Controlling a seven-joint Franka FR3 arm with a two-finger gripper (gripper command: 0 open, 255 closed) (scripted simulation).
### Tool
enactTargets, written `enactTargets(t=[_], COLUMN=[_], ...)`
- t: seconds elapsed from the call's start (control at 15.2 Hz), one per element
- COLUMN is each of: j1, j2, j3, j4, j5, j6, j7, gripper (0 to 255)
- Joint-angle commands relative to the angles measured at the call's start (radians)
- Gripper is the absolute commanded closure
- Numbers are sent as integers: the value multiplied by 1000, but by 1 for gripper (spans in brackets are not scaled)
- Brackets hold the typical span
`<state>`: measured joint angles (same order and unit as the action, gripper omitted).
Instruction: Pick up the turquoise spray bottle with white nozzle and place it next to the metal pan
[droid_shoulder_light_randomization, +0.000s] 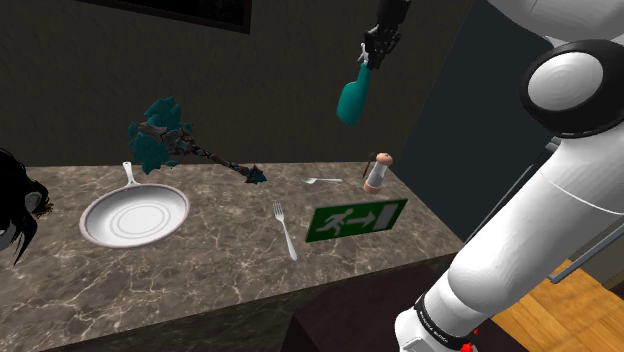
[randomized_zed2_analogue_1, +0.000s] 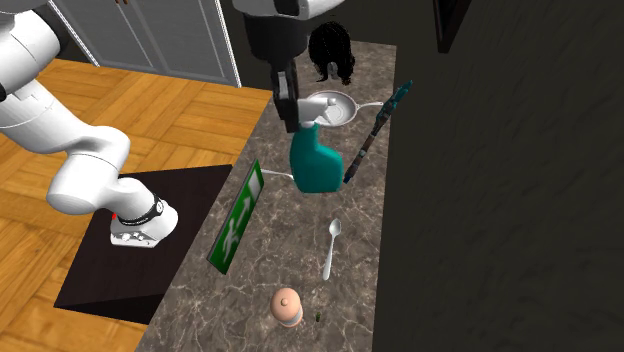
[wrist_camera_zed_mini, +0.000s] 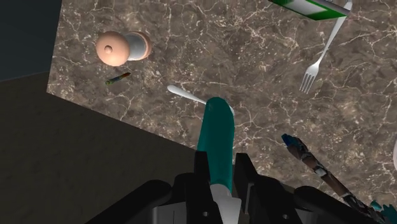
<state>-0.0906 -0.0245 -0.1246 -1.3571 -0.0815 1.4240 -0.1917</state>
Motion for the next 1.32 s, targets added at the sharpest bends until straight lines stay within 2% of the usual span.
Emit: enactTargets(t=[0.0, 0.59, 1.25], j1=[11, 105, 209], j2=[6, 12, 124], j3=[11, 112, 207], j4=[4, -126, -131], j5=[-1, -14, -34], j6=[0, 118, 214], j7=[22, 227, 436], gripper=[255, 255, 255])
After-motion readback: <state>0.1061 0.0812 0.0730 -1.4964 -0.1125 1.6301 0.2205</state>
